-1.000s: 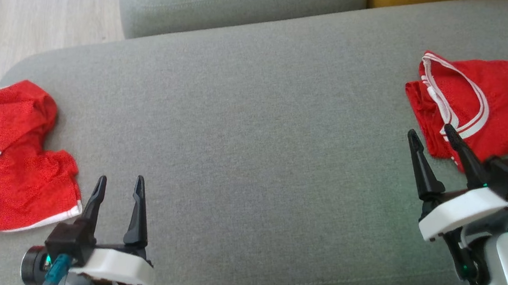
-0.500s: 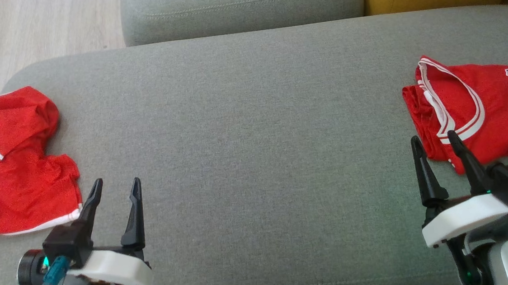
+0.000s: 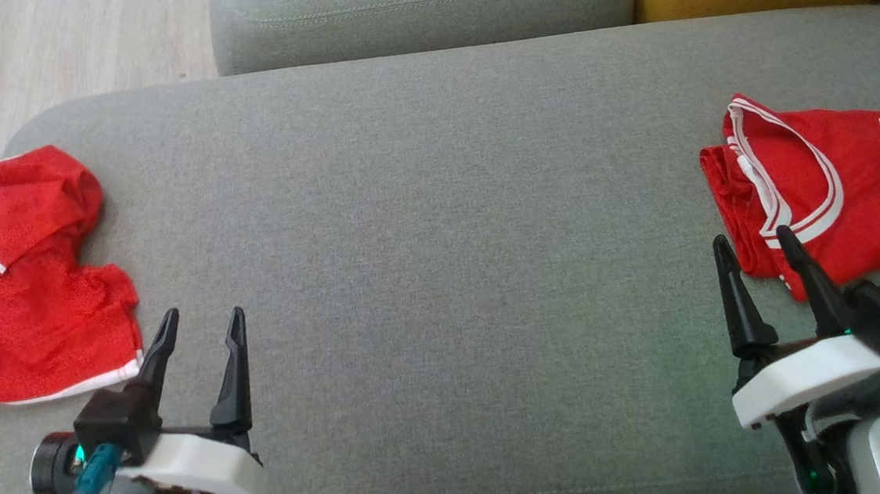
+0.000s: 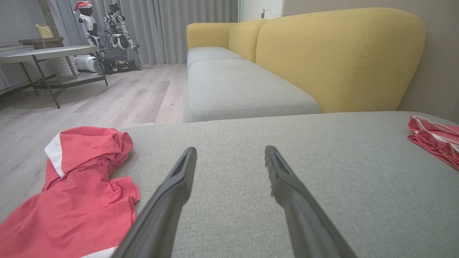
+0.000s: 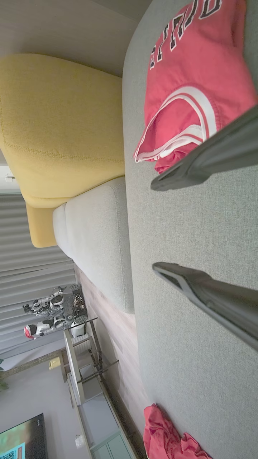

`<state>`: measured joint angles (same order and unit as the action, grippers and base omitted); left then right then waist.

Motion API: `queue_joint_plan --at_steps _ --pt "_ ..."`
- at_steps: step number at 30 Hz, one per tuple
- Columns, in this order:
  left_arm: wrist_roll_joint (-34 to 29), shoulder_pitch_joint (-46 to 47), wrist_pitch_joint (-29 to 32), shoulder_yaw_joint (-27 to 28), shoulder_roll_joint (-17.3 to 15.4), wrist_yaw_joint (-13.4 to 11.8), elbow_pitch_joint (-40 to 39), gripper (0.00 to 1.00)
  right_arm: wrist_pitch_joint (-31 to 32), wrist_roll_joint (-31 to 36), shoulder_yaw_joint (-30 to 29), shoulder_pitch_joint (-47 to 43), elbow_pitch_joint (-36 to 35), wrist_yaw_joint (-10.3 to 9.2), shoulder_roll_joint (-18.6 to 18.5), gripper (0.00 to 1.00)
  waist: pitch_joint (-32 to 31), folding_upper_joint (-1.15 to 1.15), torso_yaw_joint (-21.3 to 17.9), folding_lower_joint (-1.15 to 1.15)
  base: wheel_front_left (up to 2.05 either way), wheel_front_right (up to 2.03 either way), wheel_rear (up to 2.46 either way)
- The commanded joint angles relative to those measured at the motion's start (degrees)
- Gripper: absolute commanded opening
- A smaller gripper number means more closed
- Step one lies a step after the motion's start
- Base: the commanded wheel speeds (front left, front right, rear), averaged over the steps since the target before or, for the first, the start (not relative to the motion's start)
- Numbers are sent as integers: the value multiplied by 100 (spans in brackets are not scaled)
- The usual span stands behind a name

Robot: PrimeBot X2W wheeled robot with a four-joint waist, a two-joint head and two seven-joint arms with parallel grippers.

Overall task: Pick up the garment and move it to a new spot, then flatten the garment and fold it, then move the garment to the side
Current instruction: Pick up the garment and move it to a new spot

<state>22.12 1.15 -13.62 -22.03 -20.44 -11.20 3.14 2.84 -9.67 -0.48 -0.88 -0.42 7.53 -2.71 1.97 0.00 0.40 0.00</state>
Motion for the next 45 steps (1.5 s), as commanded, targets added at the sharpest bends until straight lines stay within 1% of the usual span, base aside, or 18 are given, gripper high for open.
queue_joint_plan --at_steps 1,11,17,21,31,35,39,45 --pt "27 232 -8 208 -160 -46 -159 100 8 -33 119 141 -218 -4 -17 100 5 0 2 0 0 0 0" --pt "43 260 -22 192 -155 -70 -145 100 28 -11 67 123 -201 -4 -17 100 -12 0 42 0 0 0 0" --pt "49 302 -34 183 -140 -86 -149 100 50 7 18 80 -259 -4 -17 100 -27 0 239 0 0 0 0" --pt "56 340 -44 185 -122 -102 -136 100 82 39 48 44 -381 -4 -17 100 -52 0 545 0 0 0 0" --pt "100 421 -87 194 21 -121 -49 100 137 -41 217 -120 -593 -4 -17 100 -197 0 1649 0 0 0 0" --pt "101 465 -102 194 55 -92 7 100 119 -81 263 -134 -576 -4 -17 100 -217 0 2002 0 0 0 0" --pt "89 477 -113 193 80 -75 7 100 108 -101 293 -136 -535 -4 -17 100 -222 0 2232 0 0 0 0" --pt "80 490 -125 213 102 -32 23 100 120 -84 283 -97 -501 -4 -17 100 -212 0 2407 0 0 0 0"
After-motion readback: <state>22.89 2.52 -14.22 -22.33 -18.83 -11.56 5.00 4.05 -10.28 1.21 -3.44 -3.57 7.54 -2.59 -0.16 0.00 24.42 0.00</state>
